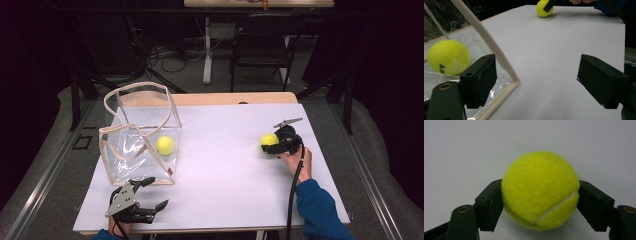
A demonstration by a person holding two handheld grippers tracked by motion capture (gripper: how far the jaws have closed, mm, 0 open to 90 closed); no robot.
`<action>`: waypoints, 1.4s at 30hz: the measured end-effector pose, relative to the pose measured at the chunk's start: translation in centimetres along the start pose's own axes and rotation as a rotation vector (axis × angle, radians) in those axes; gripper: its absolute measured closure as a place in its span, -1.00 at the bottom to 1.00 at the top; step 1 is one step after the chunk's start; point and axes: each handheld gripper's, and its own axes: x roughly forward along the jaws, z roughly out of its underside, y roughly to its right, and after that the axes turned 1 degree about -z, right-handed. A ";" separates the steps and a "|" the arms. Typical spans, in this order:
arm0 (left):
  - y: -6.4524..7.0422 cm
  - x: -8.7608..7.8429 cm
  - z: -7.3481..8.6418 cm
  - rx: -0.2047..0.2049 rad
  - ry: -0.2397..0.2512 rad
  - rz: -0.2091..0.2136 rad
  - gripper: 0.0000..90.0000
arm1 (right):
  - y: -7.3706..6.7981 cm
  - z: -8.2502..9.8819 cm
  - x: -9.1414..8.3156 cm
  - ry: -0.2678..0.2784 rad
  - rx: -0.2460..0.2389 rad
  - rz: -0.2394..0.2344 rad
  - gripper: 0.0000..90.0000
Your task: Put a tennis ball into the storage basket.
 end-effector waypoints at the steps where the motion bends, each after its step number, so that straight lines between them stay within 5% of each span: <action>1: 0.0 0.0 0.0 -0.001 0.000 0.000 -0.65 | 0.0 0.0 0.0 0.004 -0.001 -0.001 -0.42; 14: 0.0 0.1 0.0 -0.002 0.001 0.003 -0.65 | -1.5 -1.0 -2.0 0.053 -0.036 -0.021 -0.42; 42: 0.1 0.2 -0.1 -0.003 -0.004 0.013 -0.65 | -4.6 -2.3 -3.4 0.081 -0.114 -0.094 -0.42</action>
